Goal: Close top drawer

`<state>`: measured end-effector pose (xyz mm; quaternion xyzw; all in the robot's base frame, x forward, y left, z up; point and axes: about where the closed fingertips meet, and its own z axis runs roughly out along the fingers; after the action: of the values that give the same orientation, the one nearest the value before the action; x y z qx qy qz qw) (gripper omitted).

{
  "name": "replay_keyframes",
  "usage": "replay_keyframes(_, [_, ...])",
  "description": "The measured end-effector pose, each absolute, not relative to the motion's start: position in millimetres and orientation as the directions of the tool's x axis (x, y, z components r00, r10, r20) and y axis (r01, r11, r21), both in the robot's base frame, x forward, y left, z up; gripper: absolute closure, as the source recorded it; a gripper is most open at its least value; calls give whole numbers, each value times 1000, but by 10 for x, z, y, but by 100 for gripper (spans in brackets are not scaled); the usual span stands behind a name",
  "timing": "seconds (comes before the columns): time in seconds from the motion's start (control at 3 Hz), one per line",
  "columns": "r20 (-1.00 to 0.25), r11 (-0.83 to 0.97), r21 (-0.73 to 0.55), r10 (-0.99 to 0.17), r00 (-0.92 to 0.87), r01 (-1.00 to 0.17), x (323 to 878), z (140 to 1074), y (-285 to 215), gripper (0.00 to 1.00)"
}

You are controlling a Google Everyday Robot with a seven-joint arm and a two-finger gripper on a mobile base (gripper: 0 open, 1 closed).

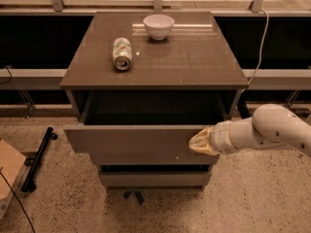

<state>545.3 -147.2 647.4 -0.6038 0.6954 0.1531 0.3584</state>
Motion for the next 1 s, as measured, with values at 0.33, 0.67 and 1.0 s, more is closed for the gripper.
replay_keyframes(0.33, [-704, 224, -251, -710, 19, -942, 5698, 6569, -1416, 6])
replay_keyframes(0.67, [-704, 224, -251, -710, 19, -942, 5667, 6569, -1416, 0])
replay_keyframes(1.0, [-729, 230, -267, -683, 39, -936, 5901, 6627, -1356, 0])
